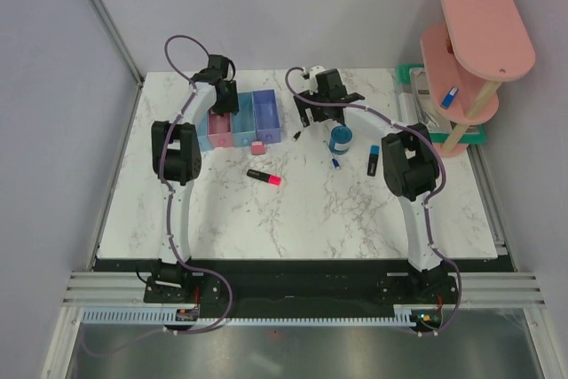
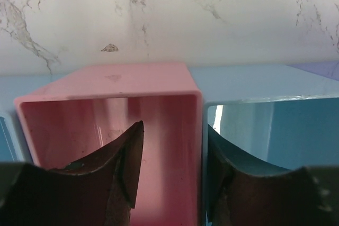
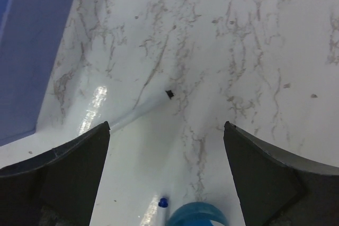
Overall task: Sort the stationery into containers
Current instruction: Move the storage box to the center of the board, then pick up the pen from the center of the board.
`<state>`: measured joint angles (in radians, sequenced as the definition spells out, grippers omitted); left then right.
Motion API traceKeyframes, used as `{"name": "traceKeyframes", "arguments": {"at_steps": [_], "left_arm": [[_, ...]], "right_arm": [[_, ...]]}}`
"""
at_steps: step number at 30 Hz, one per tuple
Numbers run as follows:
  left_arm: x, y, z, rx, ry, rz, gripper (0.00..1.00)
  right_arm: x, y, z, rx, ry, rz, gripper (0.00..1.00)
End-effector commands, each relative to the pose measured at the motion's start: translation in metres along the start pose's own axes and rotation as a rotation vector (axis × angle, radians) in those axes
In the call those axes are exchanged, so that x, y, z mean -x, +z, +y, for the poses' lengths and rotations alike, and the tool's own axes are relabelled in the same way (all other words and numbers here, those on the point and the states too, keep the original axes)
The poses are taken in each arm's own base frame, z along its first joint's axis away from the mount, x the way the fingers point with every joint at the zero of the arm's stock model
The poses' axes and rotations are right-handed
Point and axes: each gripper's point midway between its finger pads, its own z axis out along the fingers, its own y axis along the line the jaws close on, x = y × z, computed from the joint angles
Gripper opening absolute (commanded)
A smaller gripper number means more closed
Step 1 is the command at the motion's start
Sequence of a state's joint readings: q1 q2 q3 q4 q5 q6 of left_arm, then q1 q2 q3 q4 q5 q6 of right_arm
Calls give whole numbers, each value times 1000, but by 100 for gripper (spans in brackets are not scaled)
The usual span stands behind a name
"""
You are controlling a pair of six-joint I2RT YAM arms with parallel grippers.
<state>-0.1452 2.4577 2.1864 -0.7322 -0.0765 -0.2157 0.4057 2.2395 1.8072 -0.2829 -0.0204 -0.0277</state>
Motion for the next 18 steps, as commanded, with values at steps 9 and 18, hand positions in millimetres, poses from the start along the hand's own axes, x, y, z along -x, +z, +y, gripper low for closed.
{"name": "traceKeyframes", "arguments": {"at_steps": [9,18], "left_arm": [[20,-24,-14,-69,47,-51,53],[27,-37,-17,-90,58,-74,54]], "right_arm": [[-1,21,55,-10,42,-24,88],[-20,17,54,-22,90,32,84]]}}
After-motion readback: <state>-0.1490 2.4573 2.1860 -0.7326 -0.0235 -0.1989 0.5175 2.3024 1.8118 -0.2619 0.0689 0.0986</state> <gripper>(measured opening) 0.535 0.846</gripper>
